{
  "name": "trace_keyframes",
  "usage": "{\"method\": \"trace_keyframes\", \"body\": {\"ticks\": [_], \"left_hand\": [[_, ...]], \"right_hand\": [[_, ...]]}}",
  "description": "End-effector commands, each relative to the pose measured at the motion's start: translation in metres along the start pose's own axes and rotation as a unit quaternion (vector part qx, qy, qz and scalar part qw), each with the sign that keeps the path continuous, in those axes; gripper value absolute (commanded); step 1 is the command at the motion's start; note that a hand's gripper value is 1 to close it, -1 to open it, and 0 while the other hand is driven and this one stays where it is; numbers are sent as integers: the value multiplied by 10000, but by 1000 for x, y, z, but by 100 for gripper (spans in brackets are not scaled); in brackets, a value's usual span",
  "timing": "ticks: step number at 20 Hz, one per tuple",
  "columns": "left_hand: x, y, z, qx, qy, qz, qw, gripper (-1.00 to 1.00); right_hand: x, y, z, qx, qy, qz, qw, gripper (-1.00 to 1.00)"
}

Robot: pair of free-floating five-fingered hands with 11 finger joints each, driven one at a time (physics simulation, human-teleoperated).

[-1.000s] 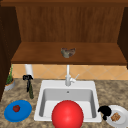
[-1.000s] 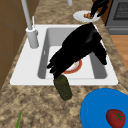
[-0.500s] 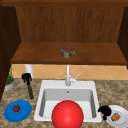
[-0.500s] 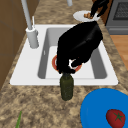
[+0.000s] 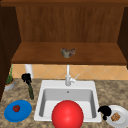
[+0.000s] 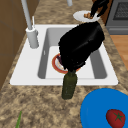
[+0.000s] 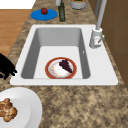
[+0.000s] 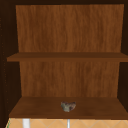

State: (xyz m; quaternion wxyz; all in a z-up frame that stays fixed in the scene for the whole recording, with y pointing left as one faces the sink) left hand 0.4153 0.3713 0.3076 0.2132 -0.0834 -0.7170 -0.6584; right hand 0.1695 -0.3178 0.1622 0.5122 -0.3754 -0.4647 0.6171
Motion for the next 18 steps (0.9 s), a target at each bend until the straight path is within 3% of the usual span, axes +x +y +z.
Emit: {"method": "trace_keyframes", "body": {"ticks": [1, 2, 3, 4, 9, 13, 18], "left_hand": [[-2, 2, -1, 7, 40, 51, 10000, 100], [1, 7, 0, 28, 79, 41, 10000, 100], [2, 11, 1, 43, 92, 9, 9999, -100], [6, 14, -1, 120, 122, 43, 9998, -100], [5, 17, -1, -16, 77, 376, 9993, -100], [-17, 11, -6, 5, 38, 739, 9973, -100], [-52, -2, -15, -33, 26, 814, 9967, -100]], "right_hand": [[0, 0, 0, 0, 0, 0, 10000, 0], [0, 0, 0, 0, 0, 0, 10000, 0], [0, 0, 0, 0, 0, 0, 10000, 0], [0, 0, 0, 0, 0, 0, 10000, 0], [0, 0, 0, 0, 0, 0, 10000, 0], [0, 0, 0, 0, 0, 0, 10000, 0], [0, 0, 0, 0, 0, 0, 10000, 0]]}}
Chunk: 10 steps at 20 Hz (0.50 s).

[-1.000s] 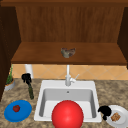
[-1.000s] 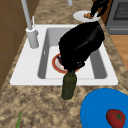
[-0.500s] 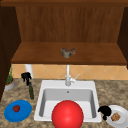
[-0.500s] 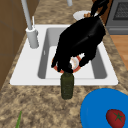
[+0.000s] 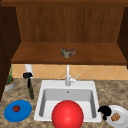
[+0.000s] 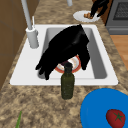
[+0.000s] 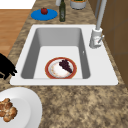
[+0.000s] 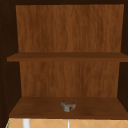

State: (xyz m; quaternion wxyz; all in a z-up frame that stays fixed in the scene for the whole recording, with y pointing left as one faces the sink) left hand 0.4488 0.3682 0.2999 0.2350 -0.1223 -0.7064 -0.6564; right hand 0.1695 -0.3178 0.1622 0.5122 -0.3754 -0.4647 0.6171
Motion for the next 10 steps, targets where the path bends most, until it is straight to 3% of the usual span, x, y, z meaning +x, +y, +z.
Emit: {"method": "trace_keyframes", "body": {"ticks": [1, 5, 10], "left_hand": [[-28, -8, -5, 87, 89, 408, 9991, -100], [-56, -15, -1, 92, -24, 574, 9983, -100], [-83, -14, 1, 67, -45, 1090, 9940, -100]], "right_hand": [[0, 0, 0, 0, 0, 0, 10000, 0], [0, 0, 0, 0, 0, 0, 10000, 0], [0, 0, 0, 0, 0, 0, 10000, 0]]}}
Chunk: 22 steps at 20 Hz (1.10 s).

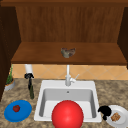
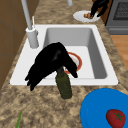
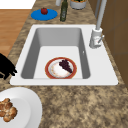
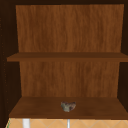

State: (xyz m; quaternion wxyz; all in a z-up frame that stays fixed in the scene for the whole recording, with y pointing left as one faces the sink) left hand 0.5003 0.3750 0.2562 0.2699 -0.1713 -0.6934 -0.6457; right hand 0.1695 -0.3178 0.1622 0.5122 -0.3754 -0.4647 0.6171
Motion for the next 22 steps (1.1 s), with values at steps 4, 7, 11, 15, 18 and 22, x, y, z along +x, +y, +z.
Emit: {"method": "trace_keyframes", "body": {"ticks": [4, 7, 11, 15, 18, 22], "left_hand": [[-37, -2, 0, 105, 8, 754, 9971, -100], [-41, -9, 0, 64, 9, 926, 9957, -100], [-41, -8, 1, 54, -12, 782, 9969, -100], [-45, -7, 8, 89, -82, 745, 9972, -100], [-48, -4, 14, 116, -129, 737, 9971, -100], [-48, 2, 23, 27, -215, 730, 9971, 100]], "right_hand": [[0, 0, 0, 0, 0, 0, 10000, 0], [0, 0, 0, 0, 0, 0, 10000, 0], [0, 0, 0, 0, 0, 0, 10000, 0], [0, 0, 0, 0, 0, 0, 10000, 0], [0, 0, 0, 0, 0, 0, 10000, 0], [0, 0, 0, 0, 0, 0, 10000, 0]]}}
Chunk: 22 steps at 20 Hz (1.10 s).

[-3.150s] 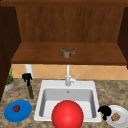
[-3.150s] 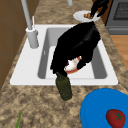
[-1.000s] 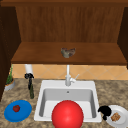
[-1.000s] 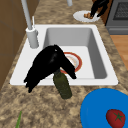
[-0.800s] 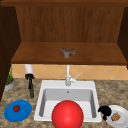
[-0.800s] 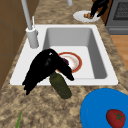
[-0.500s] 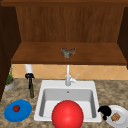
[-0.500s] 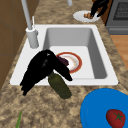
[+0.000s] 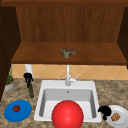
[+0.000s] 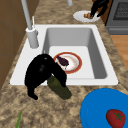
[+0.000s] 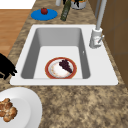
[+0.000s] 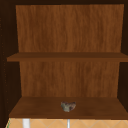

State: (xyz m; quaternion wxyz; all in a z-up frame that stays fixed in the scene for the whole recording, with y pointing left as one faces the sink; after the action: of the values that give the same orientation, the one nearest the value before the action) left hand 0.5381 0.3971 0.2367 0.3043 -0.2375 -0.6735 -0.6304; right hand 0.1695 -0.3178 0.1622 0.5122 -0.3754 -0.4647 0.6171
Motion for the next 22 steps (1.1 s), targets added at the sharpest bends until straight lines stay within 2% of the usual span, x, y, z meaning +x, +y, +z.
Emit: {"method": "trace_keyframes", "body": {"ticks": [1, 3, 5, 6, 8, 13, 22], "left_hand": [[-1, -6, 6, 133, -24, 157, 9998, 100], [7, -3, 8, -37, 10, 529, 9986, 100], [12, -2, 9, -105, 54, 969, 9952, 100], [14, -1, 10, -106, 61, 1113, 9937, 100], [15, 2, 11, 20, -17, 985, 9951, 100], [22, 9, 7, 119, -41, 861, 9962, 100], [51, 23, 0, 148, 13, 842, 9963, 100]], "right_hand": [[0, 0, 0, 0, 0, 0, 10000, 0], [0, 0, 0, 0, 0, 0, 10000, 0], [0, 0, 0, 0, 0, 0, 10000, 0], [0, 0, 0, 0, 0, 0, 10000, 0], [0, 0, 0, 0, 0, 0, 10000, 0], [0, 0, 0, 0, 0, 0, 10000, 0], [0, 0, 0, 0, 0, 0, 10000, 0]]}}
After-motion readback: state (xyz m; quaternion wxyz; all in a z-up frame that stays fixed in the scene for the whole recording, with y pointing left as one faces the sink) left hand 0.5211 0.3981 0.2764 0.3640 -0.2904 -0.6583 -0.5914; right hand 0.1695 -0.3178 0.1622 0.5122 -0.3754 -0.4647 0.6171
